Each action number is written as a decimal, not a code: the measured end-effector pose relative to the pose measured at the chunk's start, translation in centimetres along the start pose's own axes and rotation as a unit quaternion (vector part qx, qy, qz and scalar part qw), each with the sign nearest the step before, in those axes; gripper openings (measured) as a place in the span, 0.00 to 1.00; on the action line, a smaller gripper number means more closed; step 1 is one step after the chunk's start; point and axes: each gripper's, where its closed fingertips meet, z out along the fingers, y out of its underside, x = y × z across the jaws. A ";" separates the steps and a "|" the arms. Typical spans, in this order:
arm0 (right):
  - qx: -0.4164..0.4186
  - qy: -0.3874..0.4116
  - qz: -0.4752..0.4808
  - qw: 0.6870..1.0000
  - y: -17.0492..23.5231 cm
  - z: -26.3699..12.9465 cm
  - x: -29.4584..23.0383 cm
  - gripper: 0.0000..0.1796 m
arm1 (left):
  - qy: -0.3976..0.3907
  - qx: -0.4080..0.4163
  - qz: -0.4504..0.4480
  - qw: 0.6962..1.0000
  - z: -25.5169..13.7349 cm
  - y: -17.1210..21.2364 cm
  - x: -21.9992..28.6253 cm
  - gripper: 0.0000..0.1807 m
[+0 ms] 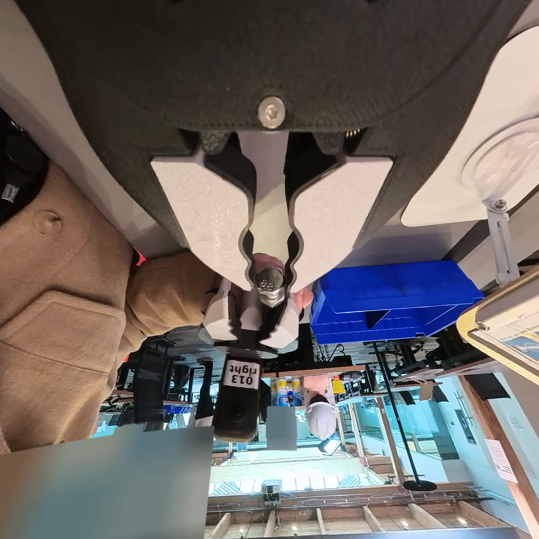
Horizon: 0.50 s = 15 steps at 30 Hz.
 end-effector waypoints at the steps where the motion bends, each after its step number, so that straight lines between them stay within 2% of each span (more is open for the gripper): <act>1: -0.001 0.001 -0.001 1.000 0.0 0.0 0.0 0.21 | 0.000 -0.001 0.001 1.000 0.0 0.0 0.0 0.10; 5: 0.008 -0.005 -0.002 1.000 -0.4 -0.2 -0.2 0.19 | -0.004 -0.004 0.003 1.000 0.1 0.1 -0.1 0.10; 6: 0.011 -0.020 -0.006 1.000 -0.6 -0.3 -0.7 0.13 | -0.004 -0.008 0.002 1.000 0.1 0.2 -0.1 0.10; 7: 0.005 -0.062 -0.010 0.998 -0.6 -0.4 -2.0 0.03 | -0.006 -0.009 0.003 1.000 0.1 0.3 -0.1 0.10; 8: -0.014 -0.098 -0.010 0.995 -0.2 -0.4 -3.1 0.01 | -0.008 -0.003 0.002 1.000 0.1 0.1 -0.2 0.10; 9: -0.023 -0.097 -0.012 0.995 -0.1 -0.5 -3.1 0.03 | 0.000 -0.001 0.000 1.000 0.1 0.0 0.0 0.10; 13: 0.035 -0.022 0.018 0.999 -1.8 -1.5 0.2 0.15 | -0.002 0.001 0.000 1.000 0.1 0.1 -0.1 0.10; 15: 0.020 -0.019 0.023 0.999 -1.2 -1.4 0.5 0.17 | -0.003 -0.001 0.001 1.000 0.2 0.1 -0.1 0.10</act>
